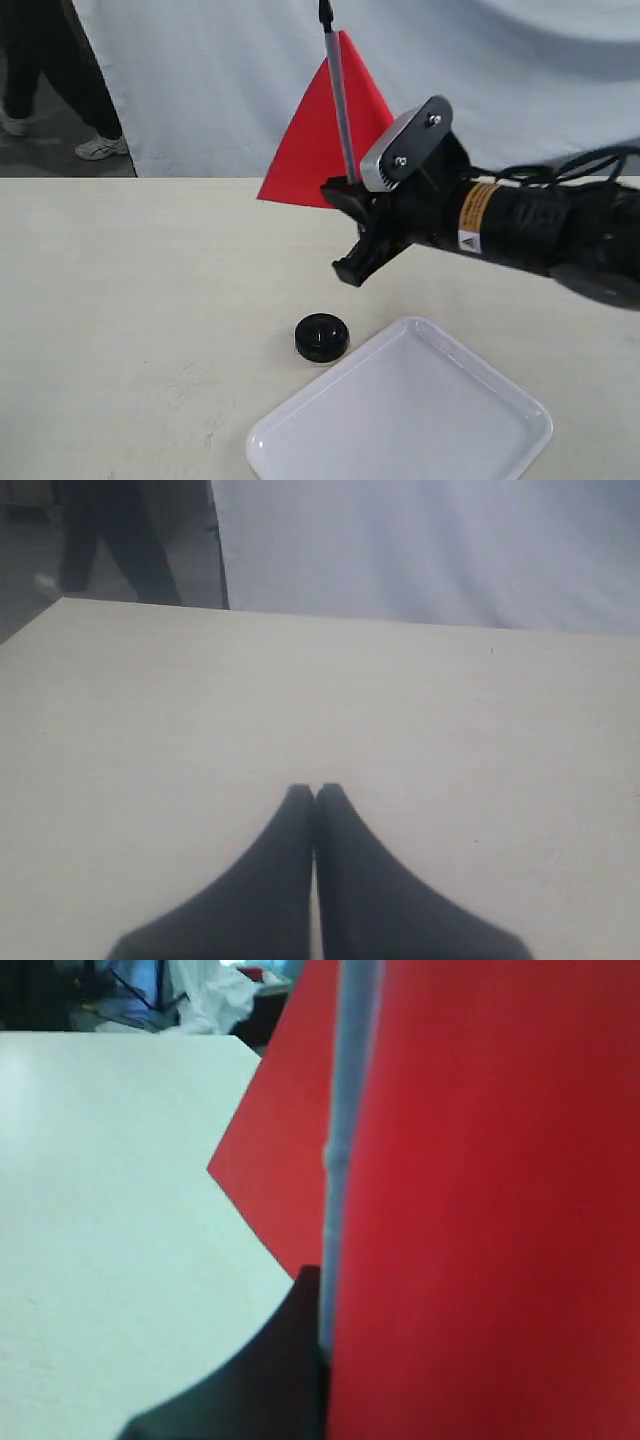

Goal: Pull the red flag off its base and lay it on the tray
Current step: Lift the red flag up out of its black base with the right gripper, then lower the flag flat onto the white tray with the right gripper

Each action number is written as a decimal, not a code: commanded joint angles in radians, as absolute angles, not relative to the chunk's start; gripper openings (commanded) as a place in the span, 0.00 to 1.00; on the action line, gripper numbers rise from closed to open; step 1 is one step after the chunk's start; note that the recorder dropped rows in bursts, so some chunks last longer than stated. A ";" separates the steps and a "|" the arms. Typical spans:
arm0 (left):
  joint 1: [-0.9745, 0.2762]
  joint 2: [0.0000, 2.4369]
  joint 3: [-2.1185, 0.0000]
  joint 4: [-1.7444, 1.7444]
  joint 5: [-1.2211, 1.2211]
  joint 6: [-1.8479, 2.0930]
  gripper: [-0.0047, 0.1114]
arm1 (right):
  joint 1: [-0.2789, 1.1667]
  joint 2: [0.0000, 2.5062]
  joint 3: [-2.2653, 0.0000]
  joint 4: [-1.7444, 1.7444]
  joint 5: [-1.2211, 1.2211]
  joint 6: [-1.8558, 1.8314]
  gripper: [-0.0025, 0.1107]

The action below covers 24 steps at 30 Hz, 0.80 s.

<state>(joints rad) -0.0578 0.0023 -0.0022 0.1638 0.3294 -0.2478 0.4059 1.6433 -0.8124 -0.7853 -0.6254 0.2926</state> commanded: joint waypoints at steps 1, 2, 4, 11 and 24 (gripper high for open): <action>-0.057 0.000 0.000 0.161 0.321 -0.243 0.04 | 0.388 1.438 -0.812 -0.962 -0.298 0.254 0.02; -0.057 0.000 0.000 0.161 0.321 -0.243 0.04 | 0.388 1.407 -0.812 -1.006 -0.218 0.249 0.02; -0.057 0.000 0.000 0.161 0.321 -0.243 0.04 | 0.388 1.345 -0.812 -1.103 -0.079 0.249 0.02; -0.057 0.000 0.000 0.161 0.321 -0.243 0.04 | 0.404 1.258 -0.786 -1.171 0.253 0.104 0.02; -0.057 0.000 0.000 0.161 0.321 -0.243 0.04 | 0.628 1.431 -0.621 -1.139 0.329 -0.337 0.02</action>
